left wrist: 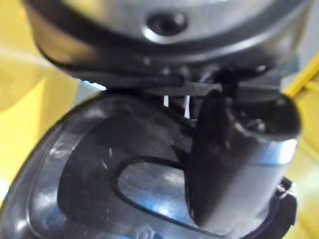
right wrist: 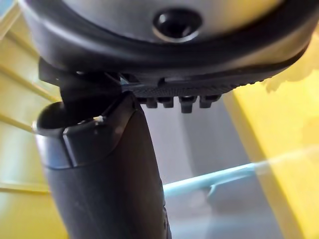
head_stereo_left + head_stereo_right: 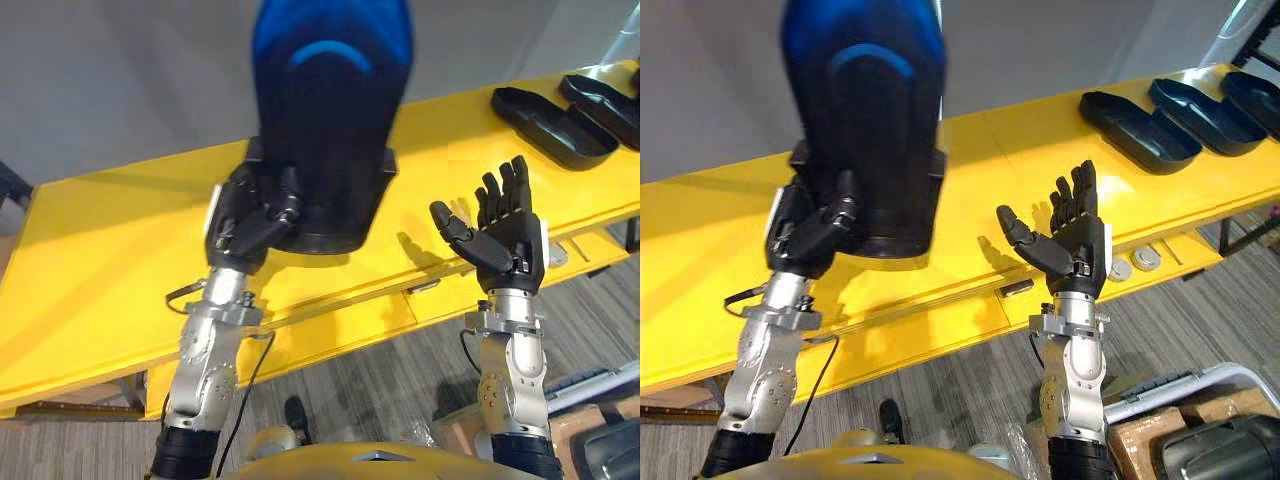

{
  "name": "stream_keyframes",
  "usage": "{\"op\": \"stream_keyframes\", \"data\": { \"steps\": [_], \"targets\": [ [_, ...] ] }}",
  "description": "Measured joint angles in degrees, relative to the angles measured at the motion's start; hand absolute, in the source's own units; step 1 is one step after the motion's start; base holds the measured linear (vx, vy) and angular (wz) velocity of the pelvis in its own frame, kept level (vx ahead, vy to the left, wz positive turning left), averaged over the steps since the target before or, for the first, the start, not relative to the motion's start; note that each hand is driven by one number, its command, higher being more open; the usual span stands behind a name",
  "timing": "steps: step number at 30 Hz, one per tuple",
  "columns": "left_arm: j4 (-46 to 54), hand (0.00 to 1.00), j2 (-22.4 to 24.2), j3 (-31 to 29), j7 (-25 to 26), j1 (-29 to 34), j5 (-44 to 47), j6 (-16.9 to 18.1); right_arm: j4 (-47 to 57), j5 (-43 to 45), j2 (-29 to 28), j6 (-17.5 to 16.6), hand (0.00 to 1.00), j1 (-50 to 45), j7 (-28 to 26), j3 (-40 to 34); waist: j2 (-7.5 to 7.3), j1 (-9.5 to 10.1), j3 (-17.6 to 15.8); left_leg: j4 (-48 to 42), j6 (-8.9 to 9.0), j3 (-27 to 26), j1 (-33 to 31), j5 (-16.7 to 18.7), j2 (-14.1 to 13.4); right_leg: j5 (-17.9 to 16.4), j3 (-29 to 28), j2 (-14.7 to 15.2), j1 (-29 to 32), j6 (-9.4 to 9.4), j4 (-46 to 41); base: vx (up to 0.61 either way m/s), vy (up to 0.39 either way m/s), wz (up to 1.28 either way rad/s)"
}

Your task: Walk over and take three plastic housings, then place them on the shelf

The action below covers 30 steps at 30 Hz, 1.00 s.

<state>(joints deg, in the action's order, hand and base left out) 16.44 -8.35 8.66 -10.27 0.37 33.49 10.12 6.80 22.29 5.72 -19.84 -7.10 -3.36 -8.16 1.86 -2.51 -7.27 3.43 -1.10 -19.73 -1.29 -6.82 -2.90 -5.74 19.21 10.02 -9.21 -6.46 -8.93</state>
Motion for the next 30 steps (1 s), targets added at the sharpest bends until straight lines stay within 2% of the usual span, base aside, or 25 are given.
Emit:
{"op": "stream_keyframes", "data": {
  "steps": [4,6,12,16,21,23,28,30],
  "targets": [
    [-2.6,0.00,-0.6,4.3,5.9,-6.8,0.0,-3.2,3.2,-1.6,0.1,0.9,1.00,-2.4,0.1,0.8,-0.07,-1.79,0.1,0.8,0.06,-2.8,0.5,0.0,-0.3,0.0,-2.7,0.1,1.4,-0.06,0.1,-0.03,0.014,-0.44],
    [-8.5,0.00,-0.4,6.2,13.5,-11.8,-0.9,-4.9,4.6,-1.6,0.1,1.6,1.00,-4.4,0.2,1.1,-0.39,-3.17,0.9,1.2,0.17,-4.6,1.1,-0.1,-0.4,0.0,-4.3,0.1,2.2,-0.07,0.1,-0.05,0.015,-0.42],
    [-23.3,0.00,1.4,3.1,30.9,-19.0,-3.9,-5.4,5.4,-1.3,0.2,2.1,1.00,-7.2,-1.5,0.3,-0.69,-6.27,1.0,1.4,0.08,-7.5,-0.8,-1.3,-0.7,0.0,-6.5,0.0,4.9,-0.08,1.8,-0.07,0.010,-0.29],
    [-27.1,0.00,1.9,0.4,38.4,-22.2,-4.7,-5.4,5.4,-1.0,0.6,2.5,1.00,-8.0,-2.7,0.6,-0.71,-7.05,0.9,1.5,0.01,-7.9,-2.4,-2.2,-0.9,-0.1,-7.0,-0.4,6.5,-0.31,2.0,-0.10,0.015,-0.09],
    [-32.2,0.00,1.9,-0.9,44.1,-29.6,-2.2,-5.4,5.4,1.0,0.8,2.9,1.00,-7.7,-3.3,2.5,-0.97,-7.18,0.7,1.5,0.14,-7.8,-4.8,-3.5,-1.8,0.0,-7.1,-1.1,9.5,-0.41,1.1,-0.12,0.028,0.01],
    [-32.8,0.00,2.2,-1.5,45.4,-30.6,0.1,-5.4,5.4,1.1,0.8,2.9,1.00,-7.5,-3.6,3.3,-0.99,-7.46,0.6,1.6,0.21,-7.8,-5.4,-3.8,-1.8,-0.2,-7.1,-1.2,10.4,-0.14,0.9,-0.10,0.051,0.01],
    [-37.0,0.00,3.2,-1.9,46.5,-33.7,5.3,-5.5,5.4,1.0,0.7,2.9,1.00,-6.5,-3.6,5.6,-1.57,-7.59,-1.6,1.4,-0.36,-7.6,-6.7,-4.5,-2.1,0.1,-7.2,-1.0,12.0,-0.14,0.0,-0.04,0.037,0.02],
    [-37.4,0.00,3.7,-2.0,46.4,-34.1,6.3,-5.4,5.4,1.9,0.3,2.9,1.00,-5.5,-3.9,6.5,-1.60,-7.65,-2.1,1.4,-0.90,-7.6,-7.6,-4.9,-2.0,1.2,-7.3,-1.1,12.4,-0.68,0.0,0.02,0.043,0.01]
  ]
}}
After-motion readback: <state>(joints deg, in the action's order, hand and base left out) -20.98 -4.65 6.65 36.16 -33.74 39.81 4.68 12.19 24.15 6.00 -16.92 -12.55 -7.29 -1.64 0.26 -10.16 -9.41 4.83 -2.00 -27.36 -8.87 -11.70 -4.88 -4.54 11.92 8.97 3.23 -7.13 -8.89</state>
